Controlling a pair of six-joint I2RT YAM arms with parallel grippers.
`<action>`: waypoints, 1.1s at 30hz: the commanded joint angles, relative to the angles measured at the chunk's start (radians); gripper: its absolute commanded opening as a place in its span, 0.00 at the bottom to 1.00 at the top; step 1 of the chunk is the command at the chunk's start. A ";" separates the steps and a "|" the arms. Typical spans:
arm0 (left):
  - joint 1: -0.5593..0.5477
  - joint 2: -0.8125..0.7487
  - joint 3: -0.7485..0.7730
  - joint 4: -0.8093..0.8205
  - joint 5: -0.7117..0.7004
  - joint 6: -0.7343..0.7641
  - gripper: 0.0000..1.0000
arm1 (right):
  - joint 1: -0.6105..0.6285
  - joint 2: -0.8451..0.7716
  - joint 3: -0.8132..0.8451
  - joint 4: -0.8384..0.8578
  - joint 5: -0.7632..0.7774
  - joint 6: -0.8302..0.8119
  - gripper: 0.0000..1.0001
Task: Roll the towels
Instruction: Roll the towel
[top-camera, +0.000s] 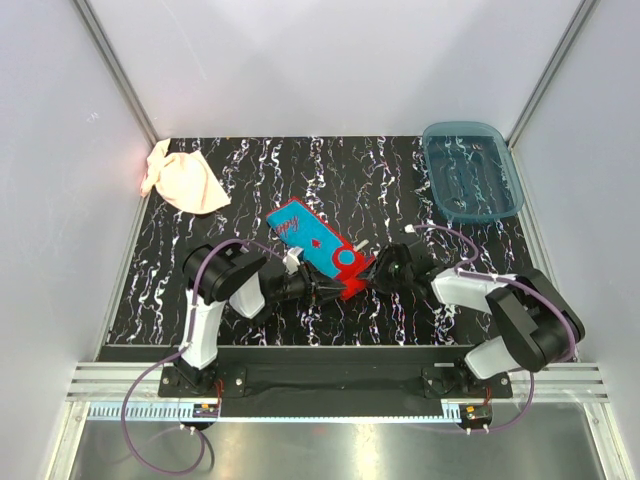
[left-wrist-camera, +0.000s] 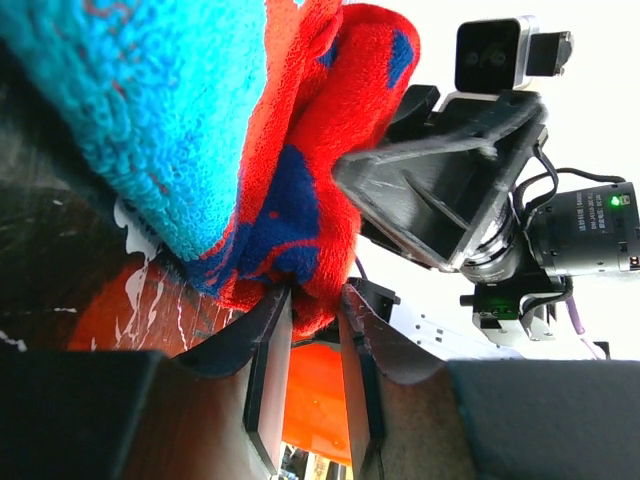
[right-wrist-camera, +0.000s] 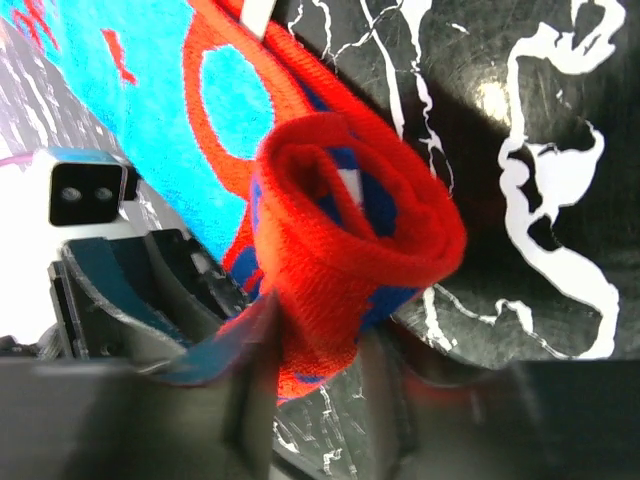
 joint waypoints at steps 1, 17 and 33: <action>0.008 0.040 -0.012 0.239 -0.022 -0.079 0.30 | 0.010 0.034 0.029 0.056 -0.001 0.011 0.28; 0.005 -0.466 0.066 -0.707 -0.112 0.599 0.76 | 0.010 0.046 0.333 -0.585 0.054 -0.194 0.00; -0.478 -0.792 0.186 -1.112 -0.767 1.466 0.95 | 0.009 0.284 0.641 -0.990 -0.061 -0.452 0.00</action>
